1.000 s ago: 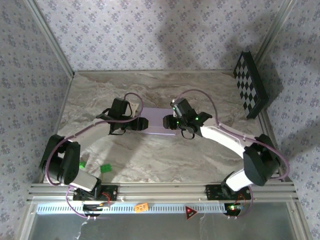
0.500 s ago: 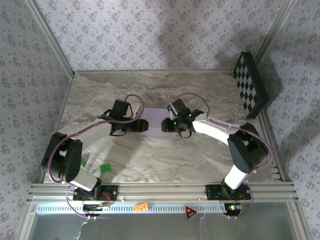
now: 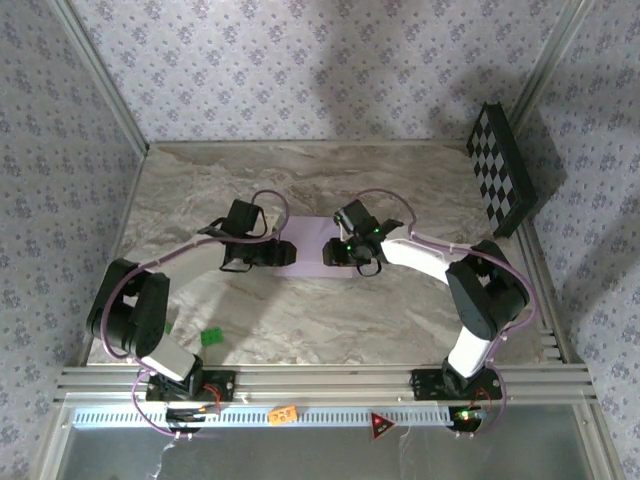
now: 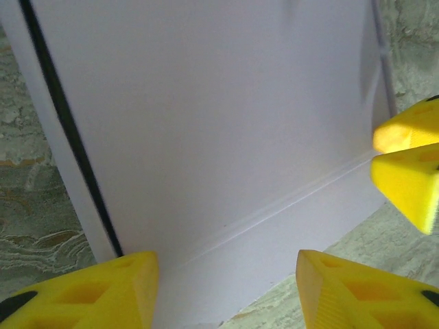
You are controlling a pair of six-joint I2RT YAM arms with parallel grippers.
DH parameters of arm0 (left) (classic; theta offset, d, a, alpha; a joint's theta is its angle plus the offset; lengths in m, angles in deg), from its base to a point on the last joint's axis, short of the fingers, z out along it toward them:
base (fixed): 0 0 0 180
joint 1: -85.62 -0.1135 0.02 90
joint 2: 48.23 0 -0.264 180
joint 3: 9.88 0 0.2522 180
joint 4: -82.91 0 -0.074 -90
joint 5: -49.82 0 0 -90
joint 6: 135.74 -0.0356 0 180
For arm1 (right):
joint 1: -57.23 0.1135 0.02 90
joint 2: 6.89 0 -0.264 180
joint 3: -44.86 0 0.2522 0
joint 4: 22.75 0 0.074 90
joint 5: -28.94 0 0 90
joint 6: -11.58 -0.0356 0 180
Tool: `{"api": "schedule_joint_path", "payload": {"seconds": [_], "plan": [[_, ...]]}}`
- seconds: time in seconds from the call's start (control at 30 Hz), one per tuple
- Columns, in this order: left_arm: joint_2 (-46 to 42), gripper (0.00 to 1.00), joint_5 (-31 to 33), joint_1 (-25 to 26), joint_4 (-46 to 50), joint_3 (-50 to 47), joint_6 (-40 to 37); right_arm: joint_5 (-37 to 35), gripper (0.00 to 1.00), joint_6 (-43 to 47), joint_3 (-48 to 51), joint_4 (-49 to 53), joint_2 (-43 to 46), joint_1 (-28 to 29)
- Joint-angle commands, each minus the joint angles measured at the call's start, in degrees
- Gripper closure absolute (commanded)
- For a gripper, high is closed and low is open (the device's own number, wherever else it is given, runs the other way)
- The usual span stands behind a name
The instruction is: Fold the paper box
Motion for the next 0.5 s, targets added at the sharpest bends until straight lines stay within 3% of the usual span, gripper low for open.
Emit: {"api": "schedule_joint_path", "payload": {"seconds": [0.0, 0.47], "plan": [[-3.3, 0.44, -0.7, -0.3, 2.8, 3.9, 0.1, -0.9, 0.58, 0.0, -2.5, 3.3, 2.5, -0.4], [6.2, 0.44, -3.2, -0.6, 4.0, 8.1, -1.9, 0.3, 0.58, 1.2, -4.4, 3.8, -3.3, -2.1]]}}
